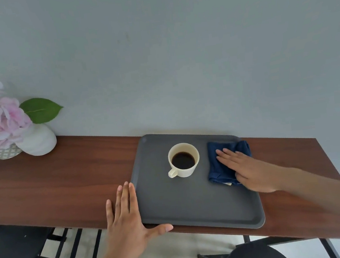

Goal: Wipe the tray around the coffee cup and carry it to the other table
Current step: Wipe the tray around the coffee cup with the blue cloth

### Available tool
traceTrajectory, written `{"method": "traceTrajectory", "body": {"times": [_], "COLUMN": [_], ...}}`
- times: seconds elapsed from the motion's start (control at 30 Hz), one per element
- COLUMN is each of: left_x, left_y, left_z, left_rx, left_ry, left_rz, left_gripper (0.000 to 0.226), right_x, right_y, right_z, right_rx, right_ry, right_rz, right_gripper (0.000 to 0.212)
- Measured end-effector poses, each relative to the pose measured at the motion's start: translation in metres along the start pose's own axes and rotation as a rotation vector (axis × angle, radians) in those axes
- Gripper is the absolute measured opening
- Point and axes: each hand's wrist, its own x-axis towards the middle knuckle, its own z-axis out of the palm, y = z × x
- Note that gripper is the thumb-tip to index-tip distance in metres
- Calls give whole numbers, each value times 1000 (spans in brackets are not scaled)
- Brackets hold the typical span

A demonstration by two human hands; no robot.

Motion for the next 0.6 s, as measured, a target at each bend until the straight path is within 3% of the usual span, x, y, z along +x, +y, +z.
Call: {"method": "traceTrajectory", "body": {"times": [0.33, 0.6], "left_x": [2, 3], "left_y": [-1, -4], "left_z": [0, 4], "left_rx": [-10, -20], "left_ry": [-12, -19], "left_rz": [24, 15], "left_gripper": [153, 154], "right_x": [-64, -44], "right_y": [-90, -131], "right_z": [45, 50], "right_rx": [167, 260], "right_ry": [69, 127], "right_rz": [25, 109], "right_gripper": [72, 68]}}
